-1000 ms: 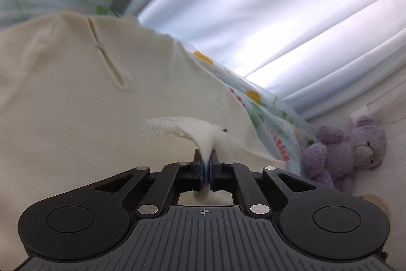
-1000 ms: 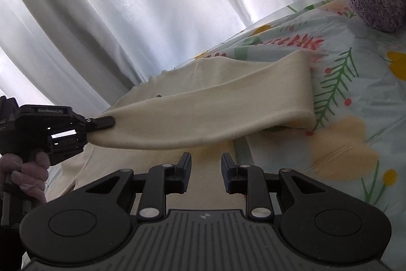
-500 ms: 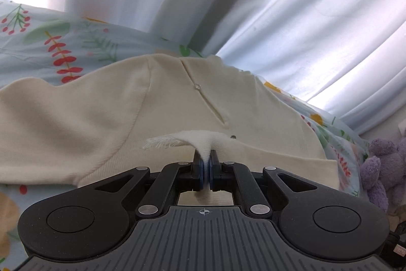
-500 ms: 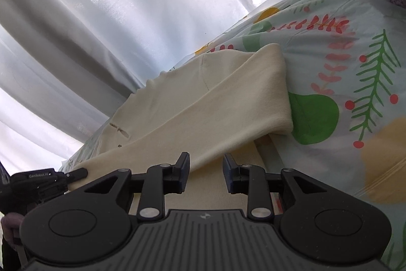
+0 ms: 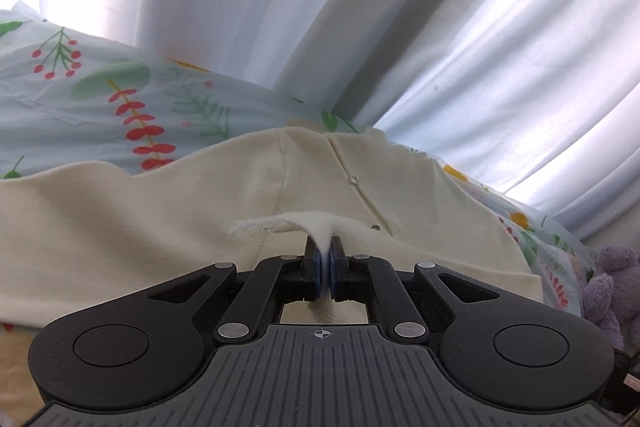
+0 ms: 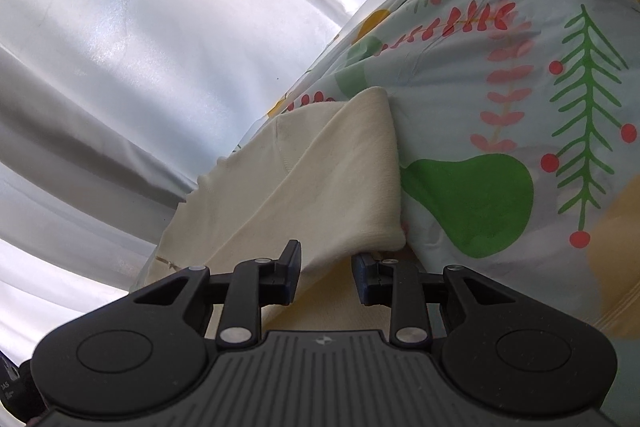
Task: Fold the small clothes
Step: 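Lift the hem and fold it toward the collar with both grippers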
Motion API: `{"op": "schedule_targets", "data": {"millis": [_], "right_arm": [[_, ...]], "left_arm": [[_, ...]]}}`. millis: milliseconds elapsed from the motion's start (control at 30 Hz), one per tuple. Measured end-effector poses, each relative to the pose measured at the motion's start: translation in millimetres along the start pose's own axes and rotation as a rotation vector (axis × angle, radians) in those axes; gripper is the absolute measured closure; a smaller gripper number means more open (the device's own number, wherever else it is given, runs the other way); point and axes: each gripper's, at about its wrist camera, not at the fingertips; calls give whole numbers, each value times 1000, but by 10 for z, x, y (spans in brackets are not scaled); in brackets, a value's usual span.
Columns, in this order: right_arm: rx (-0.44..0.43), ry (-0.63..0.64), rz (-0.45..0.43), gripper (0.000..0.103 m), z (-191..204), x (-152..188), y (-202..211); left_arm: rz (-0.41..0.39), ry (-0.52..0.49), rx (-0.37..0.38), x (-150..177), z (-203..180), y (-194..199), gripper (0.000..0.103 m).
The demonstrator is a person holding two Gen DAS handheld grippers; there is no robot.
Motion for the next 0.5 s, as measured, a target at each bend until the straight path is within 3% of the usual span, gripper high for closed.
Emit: {"op": "schedule_targets", "data": {"millis": [100, 133, 300, 500], "right_arm": [[26, -4, -1, 87, -8, -15, -58], [24, 8, -11, 96, -7, -18, -59], [73, 108, -118, 96, 0, -47, -7], [106, 241, -144, 96, 51, 7, -50]], "left_arm": [[9, -9, -14, 23, 27, -22, 97], [14, -12, -13, 35, 27, -35, 97], [39, -57, -3, 129, -43, -159, 97], [64, -97, -37, 222, -38, -346, 97]]}}
Point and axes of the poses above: each gripper's, at about its wrist camera, not at the fingertips, and y roughly against the way its jaws point, z to its left, x to its underside, and after that the axes turned 14 degrees about -z, right-handed
